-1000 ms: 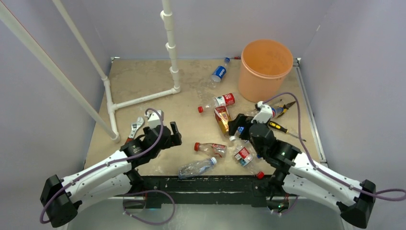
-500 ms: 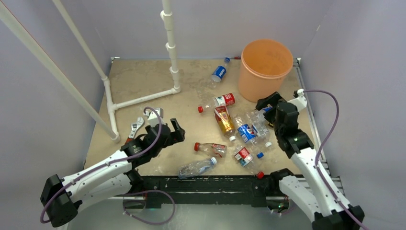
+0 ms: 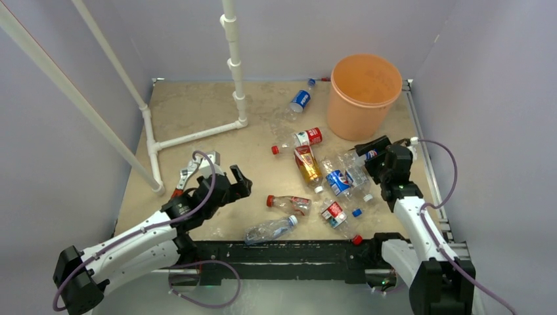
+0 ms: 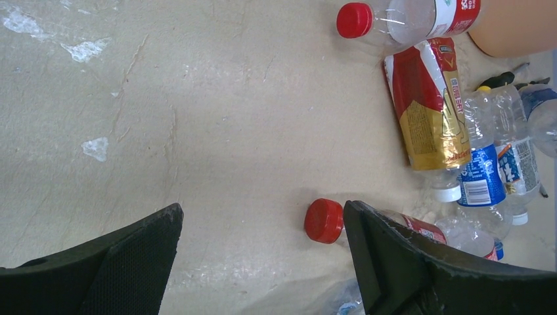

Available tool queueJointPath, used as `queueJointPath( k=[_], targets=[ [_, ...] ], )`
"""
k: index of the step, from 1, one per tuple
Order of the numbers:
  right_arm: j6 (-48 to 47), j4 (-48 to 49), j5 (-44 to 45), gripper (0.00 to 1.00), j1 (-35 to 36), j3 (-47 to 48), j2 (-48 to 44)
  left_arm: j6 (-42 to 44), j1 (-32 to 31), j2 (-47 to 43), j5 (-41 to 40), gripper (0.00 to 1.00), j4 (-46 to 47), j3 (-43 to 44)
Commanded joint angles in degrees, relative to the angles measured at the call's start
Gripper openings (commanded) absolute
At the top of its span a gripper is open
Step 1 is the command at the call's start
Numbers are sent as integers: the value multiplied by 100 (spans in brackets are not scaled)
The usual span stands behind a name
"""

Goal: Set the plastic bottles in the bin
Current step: Pick up the plastic bottle at the center of the board.

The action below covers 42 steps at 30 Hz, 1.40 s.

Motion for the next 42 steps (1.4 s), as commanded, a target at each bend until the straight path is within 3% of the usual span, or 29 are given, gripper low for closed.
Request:
queueJointPath(
  k=[1,11,21,30,36,42],
  targets=[
    [222,591,-212,99,-34,-145,202,-101,-11,43,-2,92,77,-16],
    [231,1408,-310,95,-365,-563,920,-103,-16,183,77,92,106,23],
    [273,2148,-681,70,-385,-810,1215,-231,-15,120,187,90,-118,11],
    [-310,1464,-623,56,-384,-605,-190,-252,-14,-163,32,89,-399,18],
    [-991,846,-1297,46,-255,-795,-1746,-123,-16,-123,-39,89,-429,198],
    [-1784,809,-1500,41,1046,-524,-2751,174,-12,116,2,89,2,476]
  ],
)
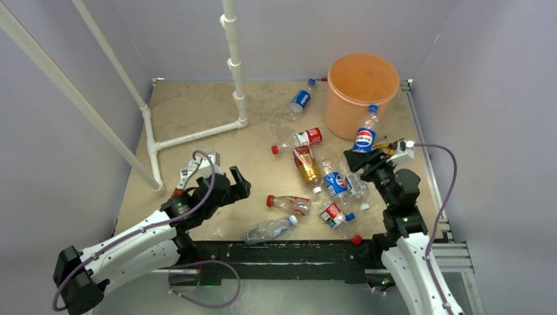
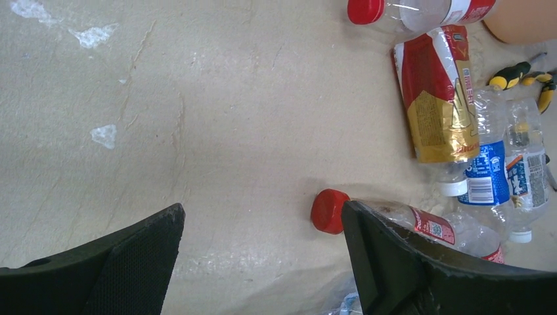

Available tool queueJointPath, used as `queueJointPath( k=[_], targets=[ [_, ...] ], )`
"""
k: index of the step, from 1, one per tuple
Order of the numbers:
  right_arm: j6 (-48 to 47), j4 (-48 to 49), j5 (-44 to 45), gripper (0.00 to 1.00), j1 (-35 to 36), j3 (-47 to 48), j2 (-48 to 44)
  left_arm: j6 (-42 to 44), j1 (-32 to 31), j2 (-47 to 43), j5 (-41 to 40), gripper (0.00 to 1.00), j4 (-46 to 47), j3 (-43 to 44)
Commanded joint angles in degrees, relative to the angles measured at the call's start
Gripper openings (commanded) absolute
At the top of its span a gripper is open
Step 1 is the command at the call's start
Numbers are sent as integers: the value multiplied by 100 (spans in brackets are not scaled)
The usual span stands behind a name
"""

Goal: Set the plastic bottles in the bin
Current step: Pick up the plastic bottle at the center of the board.

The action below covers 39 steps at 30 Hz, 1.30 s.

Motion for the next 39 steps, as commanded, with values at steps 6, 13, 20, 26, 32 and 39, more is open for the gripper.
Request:
queueJointPath(
  k=[6,13,20,26,32,39],
  targets=[
    [-1432,148,-1470,39,915,810,-880,806,-11,467,5,89,802,1134],
    [-1575,246,-2395,38,944,789,-1204,1089,-11,411,35,89,1181,1385],
    [-1328,1623,-3317,35,1172,341,-1068,1533,-11,-144,821,91,2721,1178],
    [-977,3098,-3591,33,1574,76,-400,1722,-12,-200,2444,94,5011,646],
    [-1405,3643,-2420,30,3001,219,291,1592,-11,155,3256,99,6307,488],
    [-2044,3876,-929,31,4816,534,1158,1675,-13,455,3627,99,6596,492]
  ],
)
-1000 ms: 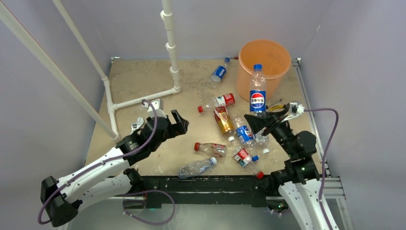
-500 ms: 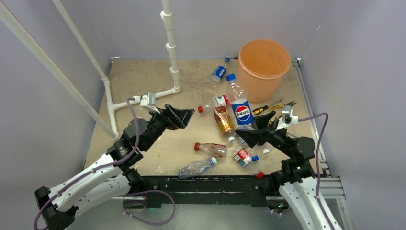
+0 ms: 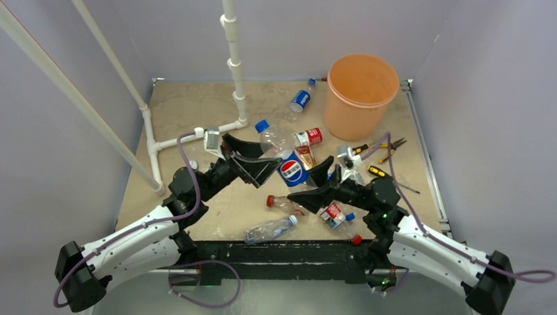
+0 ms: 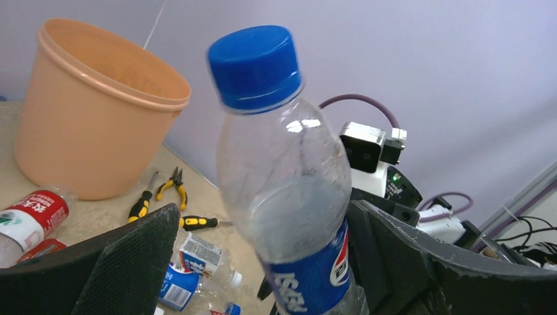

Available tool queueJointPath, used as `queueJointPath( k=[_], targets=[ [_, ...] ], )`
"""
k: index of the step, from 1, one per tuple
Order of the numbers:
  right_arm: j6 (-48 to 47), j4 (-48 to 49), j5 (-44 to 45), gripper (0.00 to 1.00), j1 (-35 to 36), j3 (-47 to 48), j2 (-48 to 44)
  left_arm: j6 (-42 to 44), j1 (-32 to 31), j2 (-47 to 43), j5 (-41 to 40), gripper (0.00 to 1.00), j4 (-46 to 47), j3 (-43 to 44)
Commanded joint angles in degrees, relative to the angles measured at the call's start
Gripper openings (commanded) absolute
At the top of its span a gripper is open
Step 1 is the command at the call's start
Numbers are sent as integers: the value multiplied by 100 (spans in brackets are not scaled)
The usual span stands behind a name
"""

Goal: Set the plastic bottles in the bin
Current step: Pick up the plastic bottle at the center of the board.

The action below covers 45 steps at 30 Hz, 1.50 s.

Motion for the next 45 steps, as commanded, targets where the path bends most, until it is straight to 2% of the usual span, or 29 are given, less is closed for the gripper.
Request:
queueJointPath(
  k=[1,4,6,9,13,17,19,22,24,28,30,32,37,40,41,44,45],
  targets=[
    [-549,573,1163,31,733,339,320,163,-12,93,512,99,587,44],
    [-593,639,1577,29,993,346,559,160,-14,72,808,99,823,-39],
    [-505,814,1788,29,1100,257,694,169,-12,145,1102,95,862,-75],
    [-278,1269,2045,30,1190,37,844,94,-12,362,1457,83,892,-150],
    [-175,1634,2331,30,1237,-129,819,-209,-14,444,1488,67,1130,-409],
    [-423,1283,2217,32,1256,52,966,-414,-11,385,1319,50,1717,-771],
    [-607,991,2105,32,1264,182,1029,-387,-11,396,1293,50,1712,-740],
    [-781,576,2072,32,1282,293,1022,-353,-16,491,1312,63,1712,-640],
    [-827,516,2043,32,1291,273,1017,-407,-17,593,1320,67,1881,-635],
    [-872,791,1952,31,1324,21,936,-918,-16,888,1432,77,2936,-775],
    [-881,967,1937,30,1326,-132,871,-1217,-14,1101,1575,79,3555,-840],
    [-935,1076,1882,30,1326,-220,861,-1462,-11,1302,1624,77,4029,-904],
    [-1001,1105,1839,30,1326,-290,942,-1697,-18,1567,1613,51,4387,-914],
    [-1047,826,1795,37,1326,-181,995,-1497,-17,1459,1600,40,4053,-814],
    [-1060,687,1762,42,1326,-122,1014,-1402,-12,1394,1603,37,3865,-761],
    [-1055,63,1766,66,1330,187,1090,-1104,-11,1198,1599,29,3355,-596],
    [-1015,-176,1832,86,1327,278,1062,-987,-11,1124,1606,26,3117,-540]
  ],
)
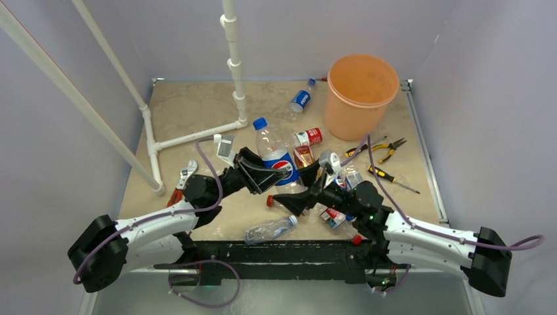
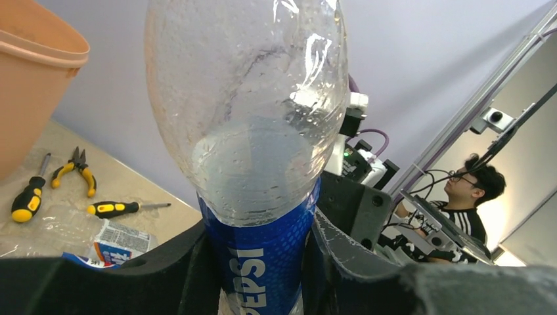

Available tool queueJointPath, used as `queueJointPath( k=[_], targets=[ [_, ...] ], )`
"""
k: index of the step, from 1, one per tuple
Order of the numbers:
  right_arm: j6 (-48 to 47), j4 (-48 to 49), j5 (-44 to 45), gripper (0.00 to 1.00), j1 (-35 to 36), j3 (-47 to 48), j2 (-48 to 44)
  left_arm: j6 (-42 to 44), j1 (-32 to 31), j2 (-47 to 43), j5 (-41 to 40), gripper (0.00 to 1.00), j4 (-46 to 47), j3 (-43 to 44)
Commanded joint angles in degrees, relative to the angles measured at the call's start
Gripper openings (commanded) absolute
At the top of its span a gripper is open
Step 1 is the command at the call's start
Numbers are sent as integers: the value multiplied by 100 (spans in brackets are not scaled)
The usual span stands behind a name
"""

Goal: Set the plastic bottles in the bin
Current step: Pick up the plastic bottle at the center of the board.

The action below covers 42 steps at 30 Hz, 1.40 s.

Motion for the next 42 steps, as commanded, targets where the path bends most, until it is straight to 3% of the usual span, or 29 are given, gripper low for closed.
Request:
queueJointPath(
  k=[1,4,10,13,17,23,31,38,42],
  targets=[
    [-58,-1282,77,97,26,521,42,439,-46,-458,191,25,-410,467],
    [-16,-2217,257,99,22,891,-383,816,-49,-848,78,23,-1223,561],
    [-306,-4115,241,99,24,1842,-1368,1701,-45,-1906,-839,20,-3743,637],
    [-151,-4758,699,99,22,2250,-1607,1906,-45,-2308,-1099,20,-4517,660],
    [546,-4432,943,99,22,2115,-1891,2202,-44,-2484,-1063,20,-5405,904],
    [592,-4145,814,99,22,2437,-1390,2706,-44,-1980,-868,16,-7379,1957],
    [328,-4110,1075,99,22,3064,-697,3326,-45,-2167,-1136,15,-8332,2420],
    [244,-4035,1217,99,22,3250,-529,3634,-44,-1887,-996,15,-8217,2488],
    [133,-4155,1027,99,22,3609,-229,3888,-49,-1485,-522,16,-8236,2640]
  ],
)
